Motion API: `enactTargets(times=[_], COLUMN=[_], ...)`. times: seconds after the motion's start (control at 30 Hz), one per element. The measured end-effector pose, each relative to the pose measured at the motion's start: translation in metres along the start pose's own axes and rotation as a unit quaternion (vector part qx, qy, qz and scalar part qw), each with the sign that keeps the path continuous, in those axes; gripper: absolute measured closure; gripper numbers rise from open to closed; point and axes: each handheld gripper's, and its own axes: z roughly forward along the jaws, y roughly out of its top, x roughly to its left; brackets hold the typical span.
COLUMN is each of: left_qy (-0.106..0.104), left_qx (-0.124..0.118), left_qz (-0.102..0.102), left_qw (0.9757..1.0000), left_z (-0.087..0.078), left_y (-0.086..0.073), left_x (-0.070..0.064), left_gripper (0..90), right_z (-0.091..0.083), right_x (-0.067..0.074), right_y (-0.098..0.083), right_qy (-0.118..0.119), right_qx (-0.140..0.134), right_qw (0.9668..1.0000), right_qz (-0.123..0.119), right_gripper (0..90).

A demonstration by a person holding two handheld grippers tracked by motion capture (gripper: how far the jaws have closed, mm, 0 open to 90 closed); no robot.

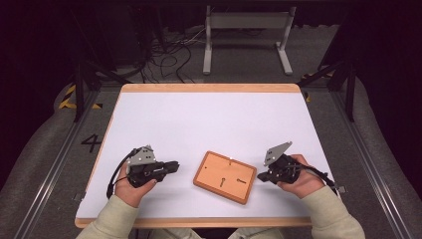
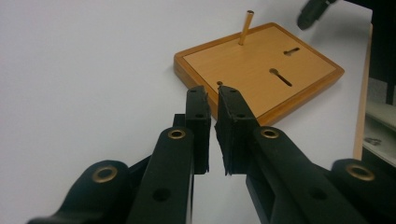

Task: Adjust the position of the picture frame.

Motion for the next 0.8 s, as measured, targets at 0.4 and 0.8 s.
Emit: enactTargets(times=[0.4, 0.8], left_qy=[0.019, 0.044], left_qx=[-0.016, -0.013], left_qz=[-0.015, -0.025], left_qw=[0.9996, 0.9986], left_z=[-0.004, -0.006], left_y=[-0.001, -0.006], left_x=[0.007, 0.014], left_gripper=[76.6, 74.0], right_z=[0.027, 0.059], right_x=[0.034, 0.028], right_y=[0.02, 0.051], right_qy=[0.058, -0.007], right_qx=[0.051, -0.048], right_qw=[0.9958, 0.9988], right_qz=[-0.049, 0.006], right_gripper=[90.0, 90.0])
